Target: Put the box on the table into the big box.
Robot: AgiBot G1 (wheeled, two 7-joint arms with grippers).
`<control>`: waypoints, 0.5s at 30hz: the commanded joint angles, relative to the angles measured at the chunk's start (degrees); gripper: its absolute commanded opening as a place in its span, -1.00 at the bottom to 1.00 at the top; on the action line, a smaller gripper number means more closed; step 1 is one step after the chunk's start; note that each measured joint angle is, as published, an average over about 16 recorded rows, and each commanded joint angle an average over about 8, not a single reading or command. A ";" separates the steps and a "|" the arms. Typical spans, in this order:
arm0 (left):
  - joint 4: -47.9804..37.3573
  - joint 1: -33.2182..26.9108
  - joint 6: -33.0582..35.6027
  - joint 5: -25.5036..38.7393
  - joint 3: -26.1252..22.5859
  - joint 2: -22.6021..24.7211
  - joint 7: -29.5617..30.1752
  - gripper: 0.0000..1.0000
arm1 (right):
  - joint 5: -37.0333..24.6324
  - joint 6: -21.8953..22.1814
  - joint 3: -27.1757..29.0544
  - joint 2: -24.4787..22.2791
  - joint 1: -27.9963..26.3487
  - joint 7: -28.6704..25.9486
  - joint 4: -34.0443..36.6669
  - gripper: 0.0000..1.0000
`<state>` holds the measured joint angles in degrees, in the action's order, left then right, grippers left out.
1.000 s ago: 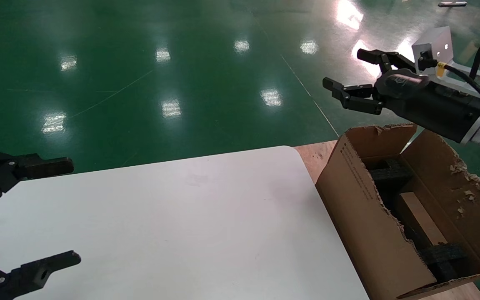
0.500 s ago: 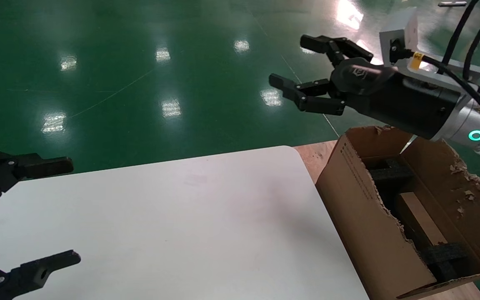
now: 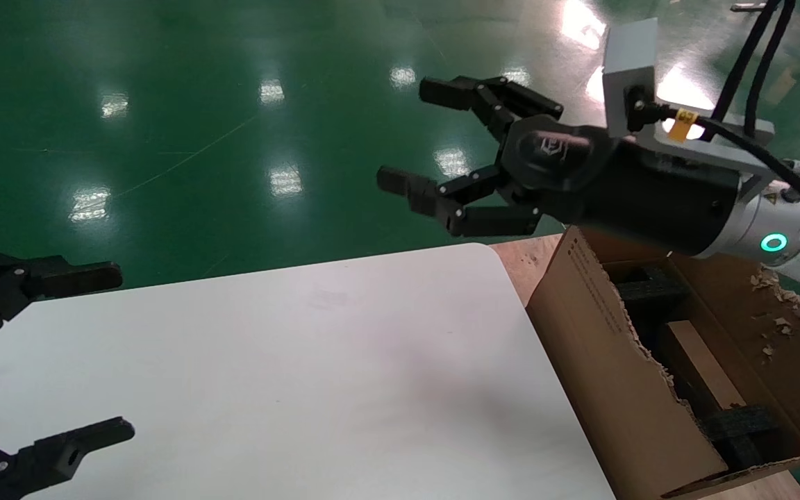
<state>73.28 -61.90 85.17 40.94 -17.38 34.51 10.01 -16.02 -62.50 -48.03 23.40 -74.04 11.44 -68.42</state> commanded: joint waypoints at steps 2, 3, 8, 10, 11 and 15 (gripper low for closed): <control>0.00 0.00 0.00 -0.01 -0.01 0.00 0.00 1.00 | -2.52 -2.26 3.12 1.13 1.22 -2.16 -0.50 1.00; 0.00 0.00 0.00 -0.01 -0.01 0.00 -0.01 1.00 | -3.33 -2.99 4.13 1.50 1.61 -2.86 -0.67 1.00; 0.00 -0.01 -0.01 -0.02 -0.02 -0.01 -0.01 1.00 | -7.53 -6.75 9.32 3.38 3.63 -6.46 -1.50 1.00; 0.00 -0.01 -0.01 -0.02 -0.03 -0.01 -0.01 1.00 | -9.19 -8.25 11.38 4.13 4.44 -7.89 -1.83 1.00; 0.00 -0.01 -0.01 -0.02 -0.03 -0.01 -0.02 1.00 | -10.03 -9.00 12.43 4.51 4.84 -8.61 -2.00 1.00; 0.00 -0.01 -0.02 -0.03 -0.04 -0.02 -0.02 1.00 | -12.09 -10.85 14.97 5.43 5.84 -10.38 -2.41 1.00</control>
